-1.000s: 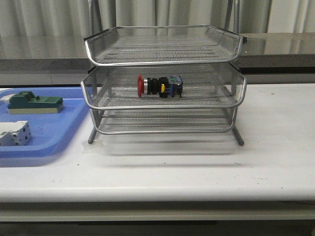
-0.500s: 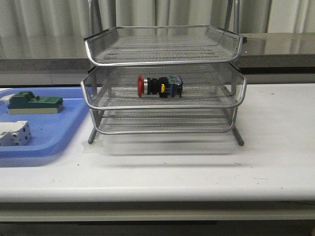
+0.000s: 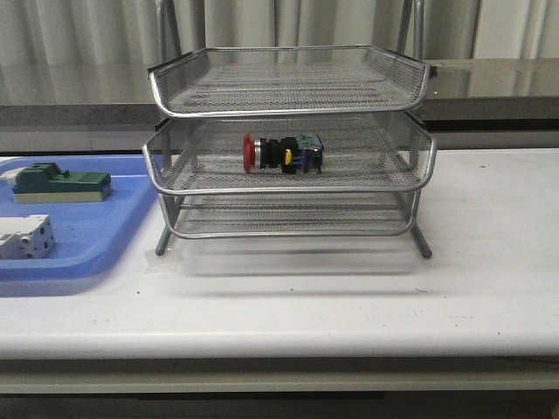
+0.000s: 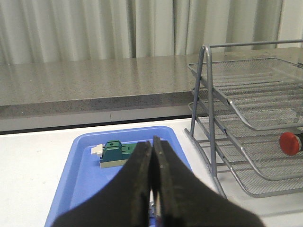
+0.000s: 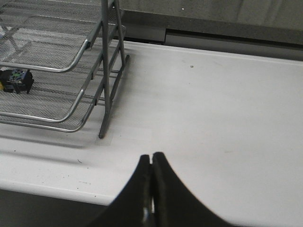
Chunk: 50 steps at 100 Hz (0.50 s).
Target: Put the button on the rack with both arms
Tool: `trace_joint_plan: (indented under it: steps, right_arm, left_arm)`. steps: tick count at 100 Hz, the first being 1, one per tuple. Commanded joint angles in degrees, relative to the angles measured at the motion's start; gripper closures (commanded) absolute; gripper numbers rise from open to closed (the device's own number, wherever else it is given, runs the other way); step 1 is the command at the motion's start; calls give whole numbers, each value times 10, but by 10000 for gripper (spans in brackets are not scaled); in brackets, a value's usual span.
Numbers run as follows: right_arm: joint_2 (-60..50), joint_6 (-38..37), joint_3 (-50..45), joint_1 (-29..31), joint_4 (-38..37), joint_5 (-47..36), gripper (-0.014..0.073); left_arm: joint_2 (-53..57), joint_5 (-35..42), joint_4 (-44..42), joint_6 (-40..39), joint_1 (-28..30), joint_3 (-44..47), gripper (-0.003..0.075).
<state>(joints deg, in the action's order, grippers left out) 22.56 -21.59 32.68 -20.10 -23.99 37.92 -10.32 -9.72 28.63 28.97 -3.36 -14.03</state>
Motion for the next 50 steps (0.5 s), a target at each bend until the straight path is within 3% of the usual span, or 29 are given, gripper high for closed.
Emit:
trace_joint_plan:
  steps: [1,13,35,50]
  right_arm:
    - [-12,1,-1,10,1,-59,653]
    - [-47,21,-33,39,54,-88,653]
    - [-114,169,-117,120,199,-183,653]
    - [-168,179,-176,164,233,-218,653]
  left_arm:
    - [-5,44,8,-4,1,-15,740]
    - [-5,44,8,-4,1,-15,740]
    - [-5,44,8,-4,1,-15,740]
    - [-5,44,8,-4,1,-15,740]
